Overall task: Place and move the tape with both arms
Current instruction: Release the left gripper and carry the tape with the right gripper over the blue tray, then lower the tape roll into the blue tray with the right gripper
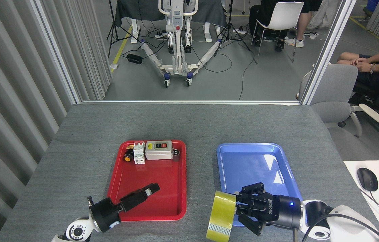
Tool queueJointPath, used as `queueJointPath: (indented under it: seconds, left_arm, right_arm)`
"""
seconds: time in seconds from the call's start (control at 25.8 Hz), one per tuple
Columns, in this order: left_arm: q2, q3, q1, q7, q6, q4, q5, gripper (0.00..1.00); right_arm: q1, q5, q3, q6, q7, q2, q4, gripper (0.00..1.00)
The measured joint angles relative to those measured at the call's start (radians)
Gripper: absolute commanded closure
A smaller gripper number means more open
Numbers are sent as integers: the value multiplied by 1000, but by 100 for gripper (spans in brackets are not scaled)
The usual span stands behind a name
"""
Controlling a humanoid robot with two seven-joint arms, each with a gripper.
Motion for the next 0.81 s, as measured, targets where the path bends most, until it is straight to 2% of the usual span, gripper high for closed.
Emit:
queueJointPath:
  seconds: [0.08,0.12,0.23,0.31,0.39,0.46,0.62,0.74,0.81]
  left_arm:
    - [-3,47,-13,179,74,-51,-201,20]
    - [-5,67,-16,288,132,-95,-323,16]
    - [-35,92,15,567,392,-244,-700,1]
    - [-78,71,49,667,589,-323,-916,1]
    - [-107,43,74,715,742,-366,-1050,1]
    - [-120,22,108,732,829,-385,-1115,1]
    - [-132,-15,171,744,871,-404,-1157,1]
    - [-113,-32,189,764,803,-400,-1164,1]
    - [-97,-36,196,803,734,-399,-1167,1]
  right_arm:
    - [9,-10,-31,0,-2,-34,2,83]
    - [19,-16,-52,0,-3,-48,4,83]
    - [64,-40,-149,0,-8,-65,29,83]
    - [104,-56,-227,25,24,-61,52,82]
    - [136,-68,-312,95,86,-34,79,82]
    - [154,-74,-401,173,181,14,99,82]
    - [179,-77,-618,306,431,153,116,83]
    - [186,-71,-760,390,616,277,116,83]
    - [185,-59,-826,455,737,340,114,82]
